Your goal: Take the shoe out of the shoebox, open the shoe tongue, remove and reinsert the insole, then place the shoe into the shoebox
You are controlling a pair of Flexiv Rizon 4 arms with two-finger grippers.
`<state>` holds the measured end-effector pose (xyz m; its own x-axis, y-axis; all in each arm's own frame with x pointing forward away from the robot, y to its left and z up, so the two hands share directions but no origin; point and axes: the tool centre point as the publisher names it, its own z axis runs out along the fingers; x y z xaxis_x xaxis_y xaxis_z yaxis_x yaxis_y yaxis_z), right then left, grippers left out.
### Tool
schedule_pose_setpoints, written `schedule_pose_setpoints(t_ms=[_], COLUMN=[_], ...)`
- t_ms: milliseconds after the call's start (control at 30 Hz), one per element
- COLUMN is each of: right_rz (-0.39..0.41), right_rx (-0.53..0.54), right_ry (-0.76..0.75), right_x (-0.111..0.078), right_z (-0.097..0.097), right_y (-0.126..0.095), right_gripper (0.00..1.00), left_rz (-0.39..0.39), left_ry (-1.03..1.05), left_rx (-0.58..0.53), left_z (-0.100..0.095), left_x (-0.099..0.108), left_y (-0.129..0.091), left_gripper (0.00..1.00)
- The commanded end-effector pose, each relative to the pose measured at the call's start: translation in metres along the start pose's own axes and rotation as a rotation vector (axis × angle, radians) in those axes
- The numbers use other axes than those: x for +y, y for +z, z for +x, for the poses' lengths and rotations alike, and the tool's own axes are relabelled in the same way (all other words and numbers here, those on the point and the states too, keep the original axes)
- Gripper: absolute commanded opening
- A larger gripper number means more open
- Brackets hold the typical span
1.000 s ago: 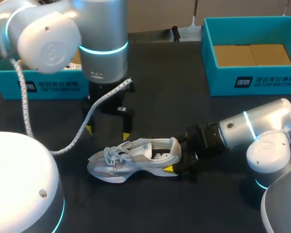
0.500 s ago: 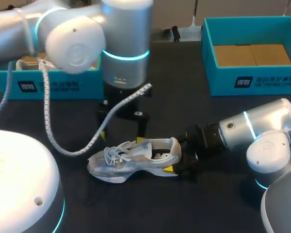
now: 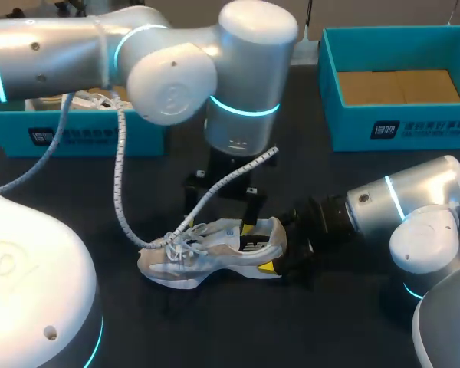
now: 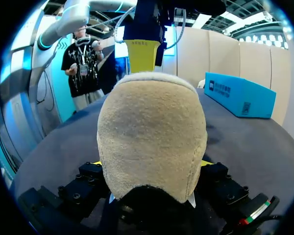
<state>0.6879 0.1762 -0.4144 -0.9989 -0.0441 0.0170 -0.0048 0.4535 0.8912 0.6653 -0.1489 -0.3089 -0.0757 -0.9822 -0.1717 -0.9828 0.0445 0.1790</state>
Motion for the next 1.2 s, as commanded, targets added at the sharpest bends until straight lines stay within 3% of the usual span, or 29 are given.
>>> schedule_pose_setpoints(t_ms=[33,433,800,1100,1200], right_rz=[0.007,0.007,0.007,0.007,0.007], right_rx=[0.0,0.0,0.0,0.0,0.0], right_ry=[0.001,0.001,0.001,0.001,0.001], right_x=[0.002,0.002,0.002,0.002,0.002], right_z=[0.0,0.0,0.0,0.0,0.0], right_y=[0.0,0.0,0.0,0.0,0.0], right_gripper=[0.0,0.0,0.0,0.0,0.0], left_rz=[-0.029,-0.051,-0.08,-0.119,-0.134], left_ry=[-0.017,-0.053,-0.082,-0.094,-0.096], left_rx=[-0.051,-0.089,-0.218,-0.263,-0.26], left_z=[0.011,0.022,0.018,0.005,0.001], left_x=[-0.007,-0.017,-0.01,-0.006,-0.007], left_y=[0.01,0.023,0.034,0.041,0.042], left_gripper=[1.0,1.0,0.97,0.82,0.69])
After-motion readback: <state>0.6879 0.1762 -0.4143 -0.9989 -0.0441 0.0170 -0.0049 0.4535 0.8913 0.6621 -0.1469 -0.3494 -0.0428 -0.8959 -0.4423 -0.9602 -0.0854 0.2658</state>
